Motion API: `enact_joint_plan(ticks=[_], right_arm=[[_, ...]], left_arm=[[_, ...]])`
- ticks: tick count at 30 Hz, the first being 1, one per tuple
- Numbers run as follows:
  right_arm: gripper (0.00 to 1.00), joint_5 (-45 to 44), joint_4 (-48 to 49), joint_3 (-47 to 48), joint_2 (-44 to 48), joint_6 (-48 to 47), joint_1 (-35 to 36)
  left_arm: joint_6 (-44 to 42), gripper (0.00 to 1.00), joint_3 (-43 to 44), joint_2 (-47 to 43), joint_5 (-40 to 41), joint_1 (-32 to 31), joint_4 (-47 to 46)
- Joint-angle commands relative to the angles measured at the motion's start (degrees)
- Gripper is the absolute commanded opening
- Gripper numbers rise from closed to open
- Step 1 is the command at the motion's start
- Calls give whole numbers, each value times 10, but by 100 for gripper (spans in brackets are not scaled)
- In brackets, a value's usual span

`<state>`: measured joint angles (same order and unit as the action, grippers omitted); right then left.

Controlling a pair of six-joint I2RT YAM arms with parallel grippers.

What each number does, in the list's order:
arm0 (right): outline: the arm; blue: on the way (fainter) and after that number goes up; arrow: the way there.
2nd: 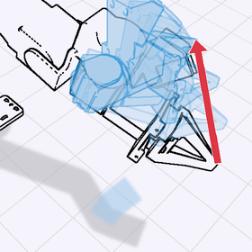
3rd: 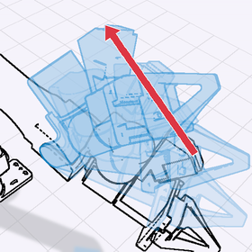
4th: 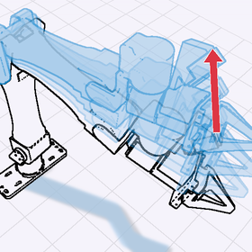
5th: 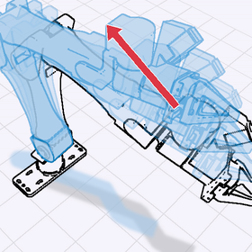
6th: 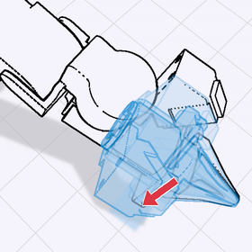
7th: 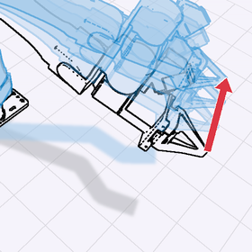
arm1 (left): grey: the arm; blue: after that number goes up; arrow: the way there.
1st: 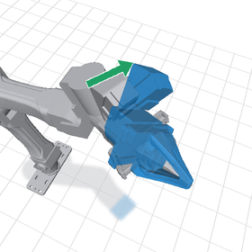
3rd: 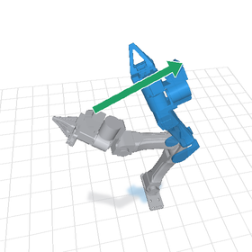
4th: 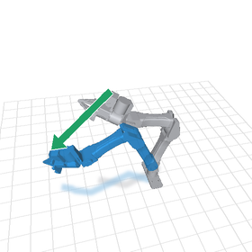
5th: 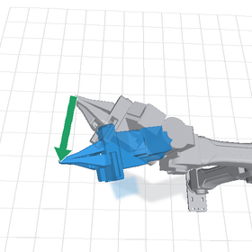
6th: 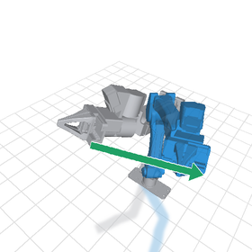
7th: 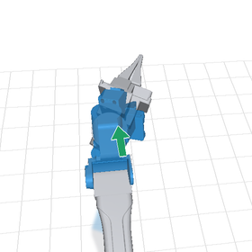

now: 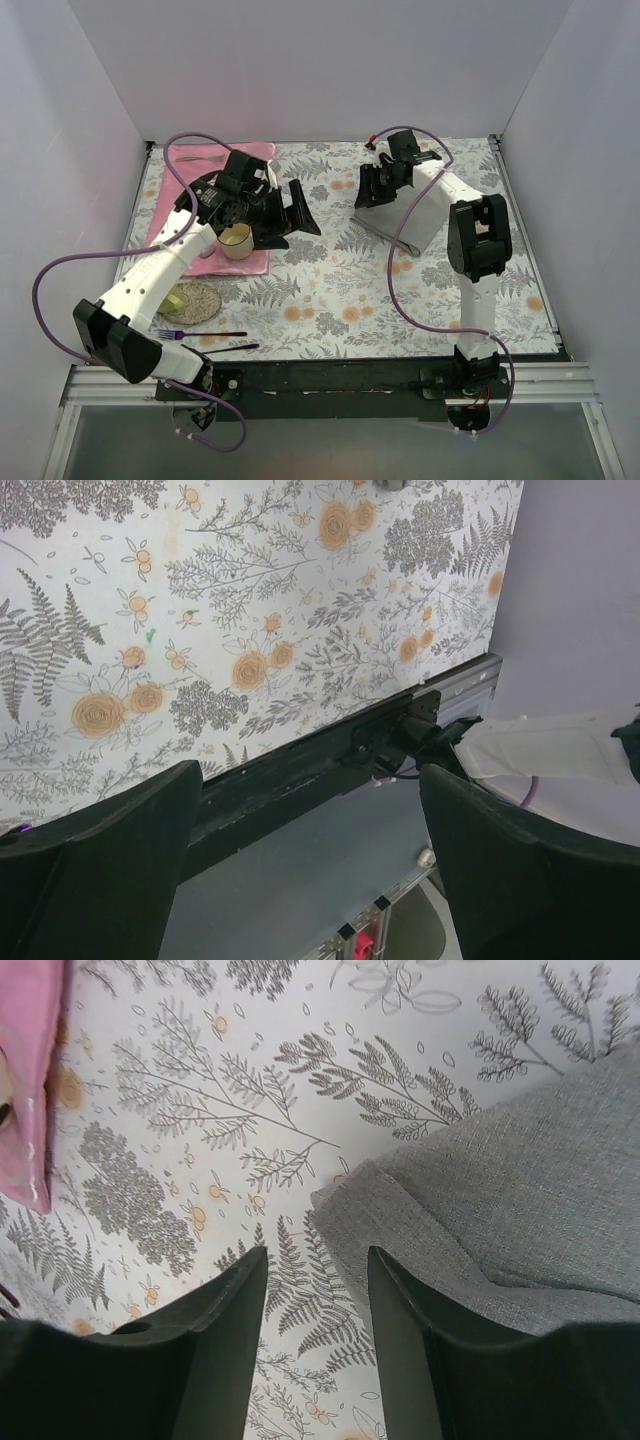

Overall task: Fold the napkin, place the utensils inside, and roll it up
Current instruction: Fold the napkin

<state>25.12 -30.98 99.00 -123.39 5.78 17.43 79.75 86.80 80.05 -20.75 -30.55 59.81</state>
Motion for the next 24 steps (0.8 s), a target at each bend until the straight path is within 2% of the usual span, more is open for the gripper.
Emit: enact_joint_plan(ticks=[1, 3, 4, 7, 10, 14, 15, 18, 22, 24], right_arm=[[55, -11, -20, 38, 67, 33, -11], [56, -43, -20, 7, 116, 86, -42], [56, -79, -8, -53, 139, 97, -54], [58, -174, 37, -133, 218, 101, -92], [57, -200, 69, -196, 253, 109, -150], [54, -209, 67, -196, 243, 101, -224], [53, -209, 73, -195, 233, 101, -233], [49, -194, 80, -190, 201, 104, -254], [40, -175, 94, -194, 167, 124, -255], [40, -183, 102, -193, 153, 127, -256]], left_arm=[[18, 89, -56, -13, 15, -11, -100], [9, 84, -73, 12, 62, -37, -156], [3, 83, -78, 28, 74, -44, -171], [-17, 80, -64, 113, 94, -65, -239], [-41, 81, -24, 208, 107, -77, -314], [-66, 77, 98, 334, 103, -80, -333], [-70, 71, 143, 358, 99, -80, -340], [-63, 68, 206, 421, 90, -80, -355], [-52, 83, 266, 479, 88, -80, -353], [-54, 82, 285, 504, 95, -80, -347]])
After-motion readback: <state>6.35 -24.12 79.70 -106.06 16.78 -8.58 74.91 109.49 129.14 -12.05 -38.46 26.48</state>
